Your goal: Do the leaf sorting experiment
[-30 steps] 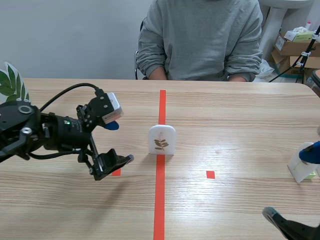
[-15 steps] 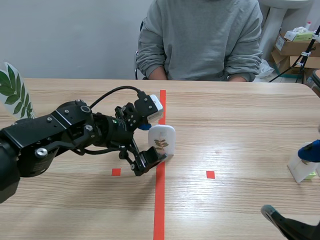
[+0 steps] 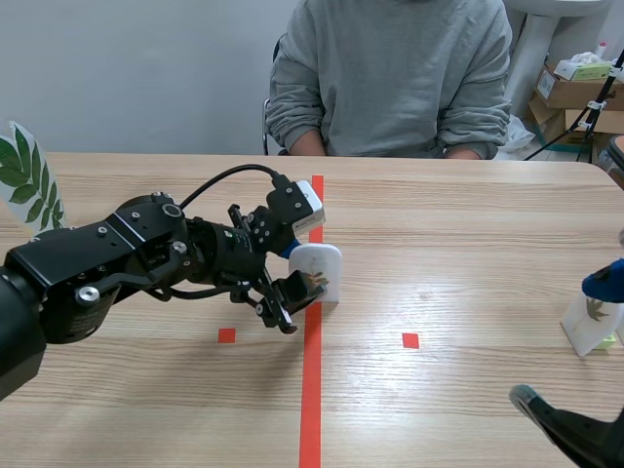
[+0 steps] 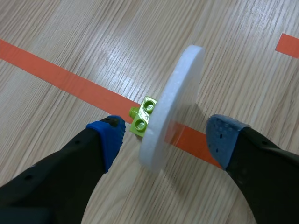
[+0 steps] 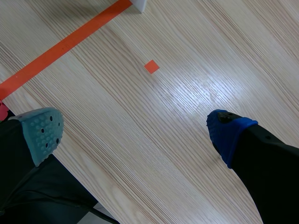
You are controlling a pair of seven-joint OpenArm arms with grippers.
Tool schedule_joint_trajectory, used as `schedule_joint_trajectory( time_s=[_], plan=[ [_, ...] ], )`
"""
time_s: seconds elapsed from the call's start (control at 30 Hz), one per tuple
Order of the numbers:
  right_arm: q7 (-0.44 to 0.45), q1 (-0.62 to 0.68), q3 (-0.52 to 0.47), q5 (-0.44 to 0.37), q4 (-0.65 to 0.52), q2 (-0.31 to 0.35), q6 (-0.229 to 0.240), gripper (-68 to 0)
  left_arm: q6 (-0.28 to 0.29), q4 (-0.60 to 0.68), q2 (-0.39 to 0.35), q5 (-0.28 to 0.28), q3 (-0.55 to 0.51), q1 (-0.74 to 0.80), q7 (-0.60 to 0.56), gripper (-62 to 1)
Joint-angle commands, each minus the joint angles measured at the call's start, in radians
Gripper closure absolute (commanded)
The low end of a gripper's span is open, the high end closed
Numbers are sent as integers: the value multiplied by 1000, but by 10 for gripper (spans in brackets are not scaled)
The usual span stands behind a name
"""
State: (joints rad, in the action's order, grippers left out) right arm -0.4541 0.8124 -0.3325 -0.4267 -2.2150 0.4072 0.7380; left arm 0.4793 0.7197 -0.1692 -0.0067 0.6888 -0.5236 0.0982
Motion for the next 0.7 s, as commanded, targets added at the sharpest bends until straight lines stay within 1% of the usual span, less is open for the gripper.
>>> schedule_joint_trajectory(
  time_s=[0.0,0.17,0.43,0.5,0.6,0.67],
  plan=[
    [6,-1,-2,-3,2,2,8,-638,2,24,3,-12,-3,-8,-13,-350],
    [6,-1,-2,-3,2,2,8,-638,2,24,3,-14,-3,-8,-13,-232],
    [6,-1,-2,-3,2,2,8,-638,6,27,3,-60,-3,-8,-15,-81],
    [3,-1,-2,-3,2,2,8,-638,6,27,3,-60,-3,-8,-15,-63],
    [3,-1,-2,1,2,2,8,-638,6,32,2,-63,-3,-8,-11,-61],
    [4,-1,-2,5,2,2,8,-638,10,49,-6,-89,-8,-6,2,-61]
  ],
)
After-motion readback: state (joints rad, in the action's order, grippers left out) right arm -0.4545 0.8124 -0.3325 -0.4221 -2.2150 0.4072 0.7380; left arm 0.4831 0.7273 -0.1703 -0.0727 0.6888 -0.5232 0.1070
